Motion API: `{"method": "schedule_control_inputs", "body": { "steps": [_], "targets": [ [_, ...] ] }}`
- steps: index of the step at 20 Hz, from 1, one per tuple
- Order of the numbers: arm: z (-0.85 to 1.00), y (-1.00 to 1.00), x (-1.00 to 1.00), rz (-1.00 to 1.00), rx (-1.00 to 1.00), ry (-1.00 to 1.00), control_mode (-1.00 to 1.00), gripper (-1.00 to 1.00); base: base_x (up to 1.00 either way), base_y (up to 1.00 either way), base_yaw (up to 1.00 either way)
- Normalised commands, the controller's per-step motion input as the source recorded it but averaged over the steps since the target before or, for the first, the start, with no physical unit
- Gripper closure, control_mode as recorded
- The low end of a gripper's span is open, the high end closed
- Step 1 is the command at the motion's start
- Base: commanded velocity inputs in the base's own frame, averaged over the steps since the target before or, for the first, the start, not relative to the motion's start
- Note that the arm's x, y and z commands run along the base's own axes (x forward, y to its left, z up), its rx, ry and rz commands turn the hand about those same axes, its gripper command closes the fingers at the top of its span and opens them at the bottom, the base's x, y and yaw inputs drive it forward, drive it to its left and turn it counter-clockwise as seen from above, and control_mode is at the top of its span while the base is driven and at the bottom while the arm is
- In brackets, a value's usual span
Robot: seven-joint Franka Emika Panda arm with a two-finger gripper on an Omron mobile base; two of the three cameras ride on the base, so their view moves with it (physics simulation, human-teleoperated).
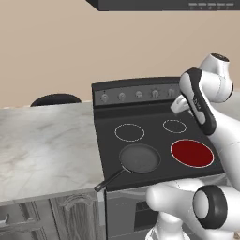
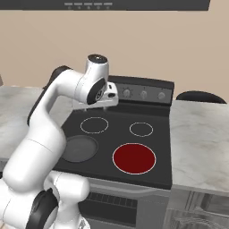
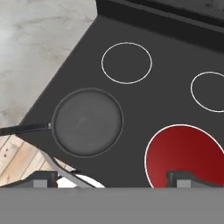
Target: Turn off the front right burner of the stove.
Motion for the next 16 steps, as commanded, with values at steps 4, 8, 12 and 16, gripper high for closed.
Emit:
{"method": "schedule_control_inputs", "body": {
  "steps": [4, 8, 12, 16],
  "targets": [
    [0.00, -0.37, 0.00, 0.04, 0.00, -0.16, -1.00, -1.00, 0.00, 0.00, 0.00],
    [0.00, -0.31, 0.06, 0.00, 0.00, -0.20, -1.00, -1.00, 0.00, 0.00, 0.00],
    [0.00, -0.12, 0.14, -0.02, 0.02, -0.24, -1.00, -1.00, 0.00, 0.00, 0.00],
    [0.00, 0.00, 0.28, -0.08, 0.04, -0.19, -1.00, -1.00, 0.00, 0.00, 0.00]
  ]
}}
